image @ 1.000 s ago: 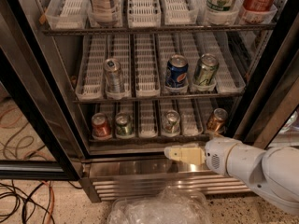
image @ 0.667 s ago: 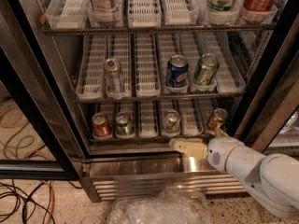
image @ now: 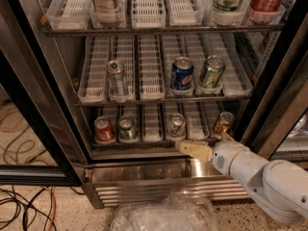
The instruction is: Pick orange can from bottom shelf of fridge
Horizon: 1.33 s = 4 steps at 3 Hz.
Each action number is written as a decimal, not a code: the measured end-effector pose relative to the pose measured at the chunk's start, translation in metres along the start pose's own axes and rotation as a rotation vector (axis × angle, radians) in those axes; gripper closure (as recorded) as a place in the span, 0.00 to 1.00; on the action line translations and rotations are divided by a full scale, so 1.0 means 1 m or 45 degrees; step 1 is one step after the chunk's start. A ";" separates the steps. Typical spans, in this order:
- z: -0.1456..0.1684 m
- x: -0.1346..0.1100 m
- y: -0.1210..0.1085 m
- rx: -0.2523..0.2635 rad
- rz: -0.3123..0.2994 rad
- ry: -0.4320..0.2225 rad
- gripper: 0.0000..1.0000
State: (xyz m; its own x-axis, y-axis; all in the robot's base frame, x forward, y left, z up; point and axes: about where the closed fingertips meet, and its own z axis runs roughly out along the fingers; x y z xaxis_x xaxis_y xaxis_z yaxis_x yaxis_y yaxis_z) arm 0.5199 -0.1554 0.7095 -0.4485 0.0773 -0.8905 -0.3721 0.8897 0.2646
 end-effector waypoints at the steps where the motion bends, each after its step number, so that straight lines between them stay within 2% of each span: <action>1: 0.006 0.016 -0.010 0.061 0.005 0.005 0.00; 2: 0.008 0.044 -0.038 0.197 0.025 0.007 0.00; 3: 0.011 0.064 -0.062 0.303 0.037 -0.010 0.00; 4: 0.017 0.074 -0.081 0.370 0.027 -0.045 0.00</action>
Offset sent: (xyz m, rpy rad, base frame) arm -0.0009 -0.0619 -0.0917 -0.1072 0.0418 -0.2924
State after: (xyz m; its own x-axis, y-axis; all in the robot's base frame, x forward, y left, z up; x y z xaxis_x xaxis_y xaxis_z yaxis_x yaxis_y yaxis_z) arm 0.5305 -0.2142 0.6156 -0.4229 0.1087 -0.8996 -0.1121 0.9789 0.1710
